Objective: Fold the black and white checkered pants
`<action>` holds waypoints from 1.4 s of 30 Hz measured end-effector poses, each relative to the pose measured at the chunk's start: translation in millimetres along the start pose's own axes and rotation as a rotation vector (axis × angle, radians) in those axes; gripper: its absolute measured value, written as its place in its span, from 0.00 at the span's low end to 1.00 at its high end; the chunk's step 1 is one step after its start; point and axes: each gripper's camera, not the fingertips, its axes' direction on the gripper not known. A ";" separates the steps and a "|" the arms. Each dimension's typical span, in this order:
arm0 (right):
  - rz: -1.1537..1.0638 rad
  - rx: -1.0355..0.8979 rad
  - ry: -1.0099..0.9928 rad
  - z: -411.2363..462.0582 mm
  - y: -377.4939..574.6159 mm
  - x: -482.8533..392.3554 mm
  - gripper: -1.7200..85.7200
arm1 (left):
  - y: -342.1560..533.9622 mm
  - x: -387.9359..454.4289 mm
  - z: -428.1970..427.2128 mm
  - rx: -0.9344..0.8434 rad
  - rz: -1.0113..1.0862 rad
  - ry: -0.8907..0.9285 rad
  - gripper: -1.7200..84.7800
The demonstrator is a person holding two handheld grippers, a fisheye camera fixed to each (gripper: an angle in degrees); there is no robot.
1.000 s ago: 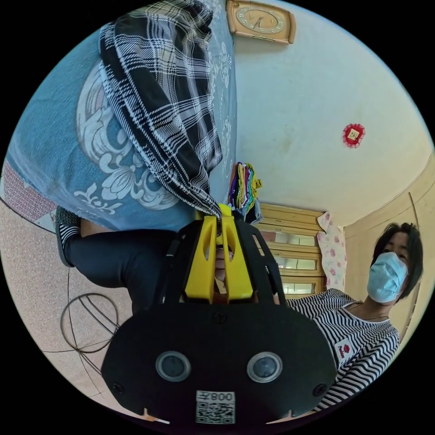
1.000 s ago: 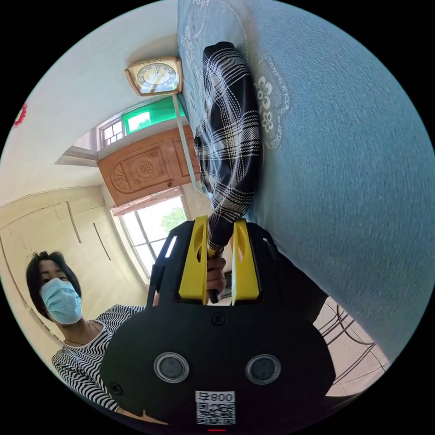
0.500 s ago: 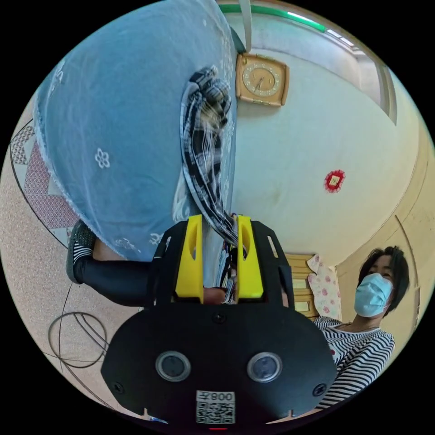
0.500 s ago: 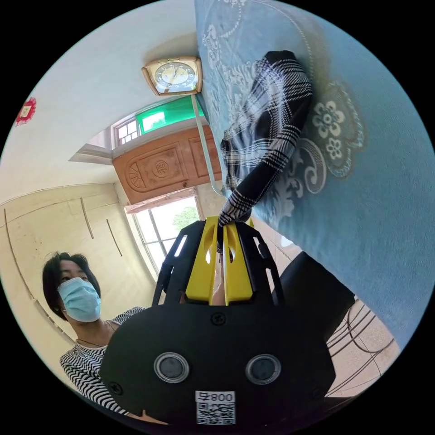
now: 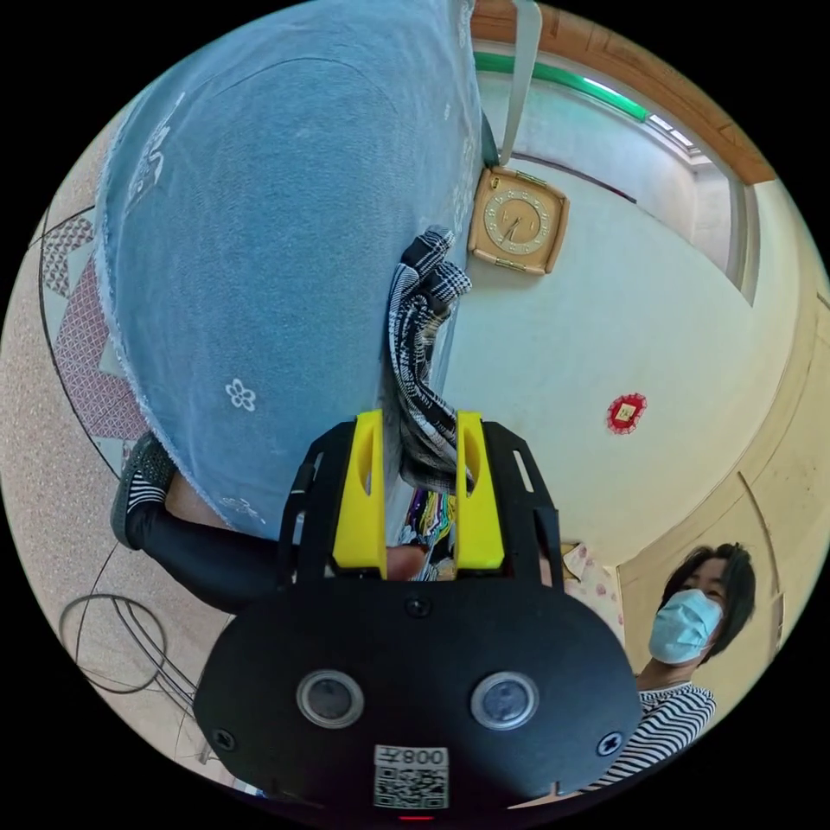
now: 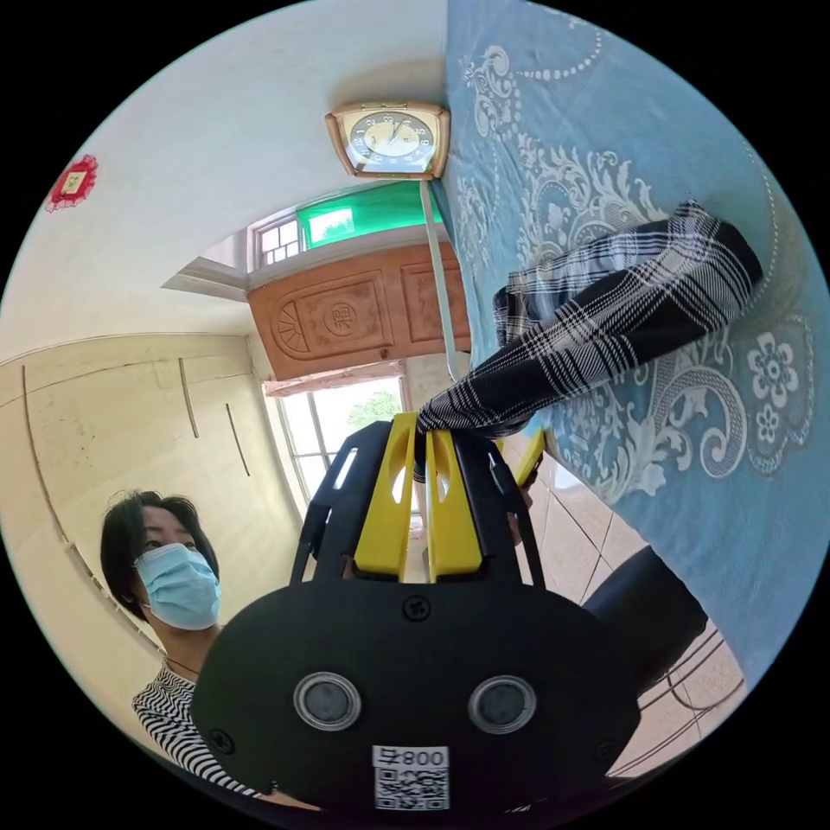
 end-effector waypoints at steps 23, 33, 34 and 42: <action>0.027 0.025 0.061 -50.0 55.4 53.3 0.03 | 21.5 54.7 58.5 0.012 0.073 -0.199 0.05; 0.061 0.060 0.123 -94.6 138.4 76.6 0.03 | 92.3 78.9 84.2 -0.050 0.134 -0.135 0.05; 0.059 0.068 0.115 -99.4 150.7 77.8 0.03 | 102.9 83.0 88.5 -0.060 0.148 -0.124 0.05; -0.028 0.121 0.058 -132.4 232.2 71.0 0.03 | 172.5 117.5 123.9 -0.131 0.271 -0.051 0.05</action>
